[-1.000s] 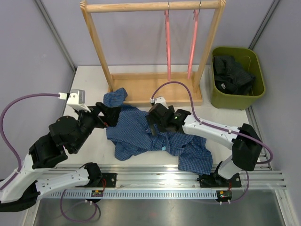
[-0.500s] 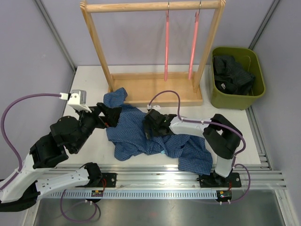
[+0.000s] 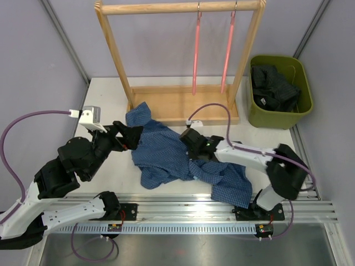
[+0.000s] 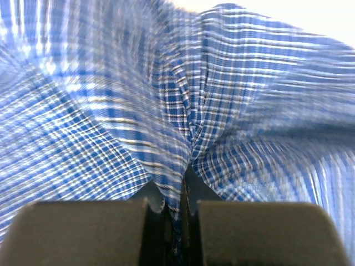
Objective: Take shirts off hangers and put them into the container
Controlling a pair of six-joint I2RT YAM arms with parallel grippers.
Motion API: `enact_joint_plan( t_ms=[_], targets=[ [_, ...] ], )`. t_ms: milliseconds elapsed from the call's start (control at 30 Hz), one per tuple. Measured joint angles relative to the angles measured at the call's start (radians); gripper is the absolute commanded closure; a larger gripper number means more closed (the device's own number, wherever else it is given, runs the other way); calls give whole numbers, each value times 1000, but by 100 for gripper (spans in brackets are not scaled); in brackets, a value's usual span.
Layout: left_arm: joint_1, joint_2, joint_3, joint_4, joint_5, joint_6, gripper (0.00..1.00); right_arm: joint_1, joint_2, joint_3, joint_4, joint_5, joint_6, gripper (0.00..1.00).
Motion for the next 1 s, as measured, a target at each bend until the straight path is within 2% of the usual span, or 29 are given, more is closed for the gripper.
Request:
enact_joint_plan(
  t_ms=[133, 267, 467, 567, 633, 733, 833, 900, 1000],
  targets=[
    [0, -3, 0, 0, 0, 0, 1, 0, -298, -36, -169, 223, 84, 100],
    [0, 0, 0, 0, 3, 0, 1, 0, -588, -3, -386, 481, 222, 100],
    [0, 28, 2, 2, 22, 0, 1, -1, -743, 100, -680, 772, 371, 100],
    [0, 50, 4, 2, 34, 0, 1, -2, -747, 173, -726, 895, 362, 100],
    [0, 60, 5, 1, 42, 0, 1, -3, -748, 218, -680, 969, 285, 100],
    [0, 66, 10, 2, 55, 0, 1, -23, -768, 243, -447, 1028, 40, 100],
    [0, 67, 12, 3, 71, -1, 1, -138, -772, 249, -119, 986, -238, 100],
    [0, 69, 12, 3, 81, -2, 1, -172, -751, 264, 17, 964, -374, 100],
    [0, 72, 12, 3, 89, -2, 1, -202, -661, 375, 151, 907, -546, 100]
  ],
)
